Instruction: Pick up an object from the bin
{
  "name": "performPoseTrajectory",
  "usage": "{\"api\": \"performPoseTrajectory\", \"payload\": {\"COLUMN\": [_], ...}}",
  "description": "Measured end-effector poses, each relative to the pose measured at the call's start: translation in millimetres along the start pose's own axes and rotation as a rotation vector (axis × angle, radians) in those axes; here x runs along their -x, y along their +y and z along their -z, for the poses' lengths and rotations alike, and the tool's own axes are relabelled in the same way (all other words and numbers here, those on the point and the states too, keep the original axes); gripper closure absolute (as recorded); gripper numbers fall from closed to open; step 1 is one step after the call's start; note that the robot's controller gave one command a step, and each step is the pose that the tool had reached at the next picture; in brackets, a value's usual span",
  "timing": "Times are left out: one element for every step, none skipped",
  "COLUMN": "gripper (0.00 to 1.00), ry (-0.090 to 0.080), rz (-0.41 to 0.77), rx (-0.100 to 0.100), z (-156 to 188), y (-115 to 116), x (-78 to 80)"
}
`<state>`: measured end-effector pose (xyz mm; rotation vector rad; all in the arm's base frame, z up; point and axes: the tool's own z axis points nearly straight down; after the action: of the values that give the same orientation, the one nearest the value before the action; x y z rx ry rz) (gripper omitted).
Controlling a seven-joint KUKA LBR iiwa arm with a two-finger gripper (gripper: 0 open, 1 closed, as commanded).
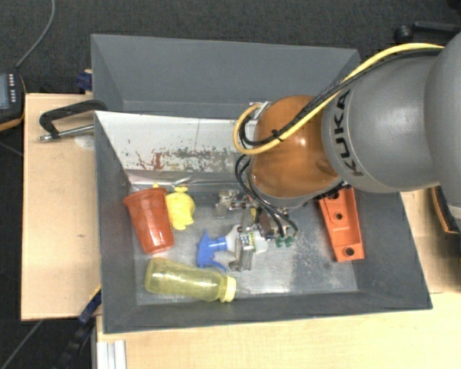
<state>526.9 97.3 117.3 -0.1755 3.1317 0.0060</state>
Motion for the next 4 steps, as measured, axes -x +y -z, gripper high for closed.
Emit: {"api": "performPoseTrajectory", "payload": {"gripper": [0.0,1.0,1.0,1.0], "ry": [0.003,-0.005,-0.005,0.002], "rz": [-0.036,0.016,0.016,0.016], "rx": [0.0,0.002,0.002,0.002], "z": [-38.4,-46.6,-46.6,-39.9], "y": [-13.5,-18.1,-18.2,-18.2], "x": [-6.5,4.1,4.1,1.9]}}
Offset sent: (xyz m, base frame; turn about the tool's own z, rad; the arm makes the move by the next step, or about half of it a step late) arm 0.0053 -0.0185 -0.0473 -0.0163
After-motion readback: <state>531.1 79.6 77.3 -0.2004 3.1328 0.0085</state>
